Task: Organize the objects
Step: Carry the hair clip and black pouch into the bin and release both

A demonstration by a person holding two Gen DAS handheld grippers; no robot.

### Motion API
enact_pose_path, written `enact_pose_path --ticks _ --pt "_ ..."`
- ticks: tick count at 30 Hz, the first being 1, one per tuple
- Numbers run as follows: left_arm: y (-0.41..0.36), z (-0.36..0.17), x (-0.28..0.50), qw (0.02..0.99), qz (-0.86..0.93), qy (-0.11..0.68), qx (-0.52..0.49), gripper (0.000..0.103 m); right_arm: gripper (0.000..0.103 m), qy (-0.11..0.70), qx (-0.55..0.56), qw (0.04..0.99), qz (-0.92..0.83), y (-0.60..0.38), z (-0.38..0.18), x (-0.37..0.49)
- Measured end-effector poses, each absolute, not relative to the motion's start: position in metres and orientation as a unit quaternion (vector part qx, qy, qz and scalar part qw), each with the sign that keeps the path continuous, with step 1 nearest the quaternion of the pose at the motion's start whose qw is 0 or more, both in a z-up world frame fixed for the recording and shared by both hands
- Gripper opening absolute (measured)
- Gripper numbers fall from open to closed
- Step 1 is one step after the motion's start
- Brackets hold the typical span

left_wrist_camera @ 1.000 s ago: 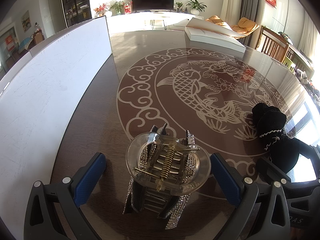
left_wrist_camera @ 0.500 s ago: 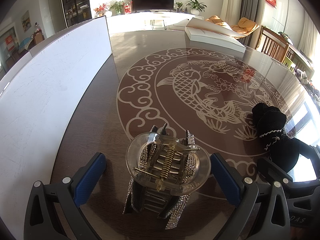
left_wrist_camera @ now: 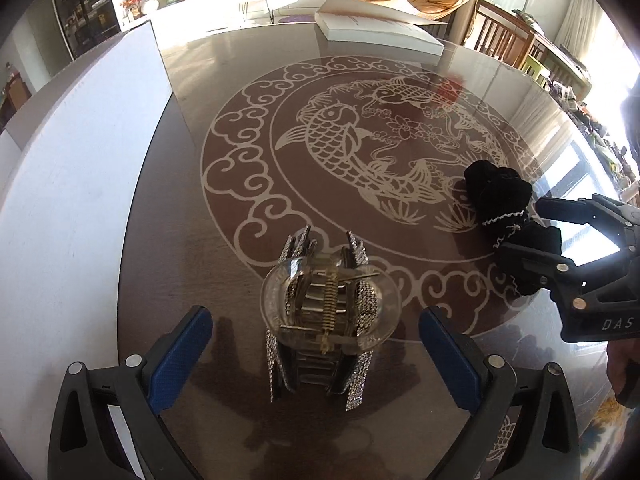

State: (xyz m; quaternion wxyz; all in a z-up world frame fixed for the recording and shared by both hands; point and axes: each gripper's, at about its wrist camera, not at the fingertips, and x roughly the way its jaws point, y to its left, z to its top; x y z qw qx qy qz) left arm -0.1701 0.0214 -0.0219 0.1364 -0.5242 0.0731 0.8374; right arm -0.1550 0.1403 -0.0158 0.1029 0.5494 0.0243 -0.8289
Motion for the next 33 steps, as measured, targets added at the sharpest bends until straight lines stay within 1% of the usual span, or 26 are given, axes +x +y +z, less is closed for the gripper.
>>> enact_pose_path --ticks 1,2,3,4,7,9,12,15,18,20,23,26,27,28,30,31,32,33 --pt "0.027 -0.021 -0.169 0.132 0.842 0.095 -0.515 0.072 0.058 0.034 0.559 0.109 -0.821 0.136 -0.018 -0.156" --pt "0.031 -0.022 -0.167 0.13 0.843 0.111 -0.51 0.056 0.037 0.058 0.559 0.104 -0.821 0.132 -0.017 -0.154" --pt "0.03 -0.022 -0.164 0.135 0.847 0.109 -0.503 0.056 0.034 0.079 0.559 0.101 -0.819 0.128 -0.017 -0.151" --pt "0.028 -0.021 -0.16 0.141 0.85 0.101 -0.497 0.055 0.033 0.083 0.561 0.106 -0.816 0.127 -0.016 -0.148" --pt "0.015 -0.011 -0.141 0.149 0.861 0.074 -0.481 0.055 0.033 0.062 0.549 0.112 -0.826 0.131 0.001 -0.134" --pt "0.0 0.013 -0.129 0.163 0.868 0.032 -0.468 0.055 0.033 0.042 0.537 0.127 -0.833 0.126 0.023 -0.127" --pt "-0.037 0.064 -0.123 0.18 0.88 -0.031 -0.438 0.055 0.033 0.027 0.504 0.171 -0.846 0.094 0.07 -0.123" --pt "-0.087 0.116 -0.112 0.157 0.902 -0.043 -0.399 0.055 0.033 0.022 0.468 0.23 -0.853 0.04 0.117 -0.123" --pt "-0.145 0.141 -0.105 0.103 0.915 -0.038 -0.389 0.055 0.033 0.027 0.448 0.29 -0.845 -0.028 0.141 -0.123" --pt "-0.181 0.137 -0.103 0.046 0.915 -0.022 -0.4 0.055 0.033 0.039 0.442 0.325 -0.835 -0.076 0.145 -0.121" --pt "-0.224 0.11 -0.104 -0.007 0.898 -0.021 -0.44 0.055 0.033 0.072 0.447 0.357 -0.817 -0.146 0.136 -0.119" --pt "-0.245 0.078 -0.108 -0.037 0.875 -0.02 -0.483 0.056 0.034 0.141 0.466 0.354 -0.799 -0.206 0.11 -0.121" --pt "-0.247 0.069 -0.109 -0.05 0.868 -0.014 -0.494 0.055 0.037 0.162 0.483 0.351 -0.785 -0.22 0.096 -0.123" --pt "-0.249 0.06 -0.109 -0.068 0.859 -0.002 -0.507 0.056 0.037 0.175 0.501 0.345 -0.774 -0.228 0.084 -0.126" --pt "-0.25 0.049 -0.107 -0.077 0.852 -0.001 -0.518 0.062 0.049 0.181 0.517 0.337 -0.766 -0.23 0.068 -0.129" --pt "-0.249 0.047 -0.104 -0.08 0.851 -0.002 -0.519 0.073 0.051 0.175 0.523 0.337 -0.763 -0.228 0.065 -0.128" --pt "-0.248 0.046 -0.102 -0.088 0.851 0.003 -0.518 0.082 0.055 0.168 0.527 0.338 -0.761 -0.224 0.064 -0.128" --pt "-0.244 0.046 -0.101 -0.095 0.854 0.013 -0.511 0.085 0.064 0.162 0.528 0.34 -0.761 -0.219 0.065 -0.126"
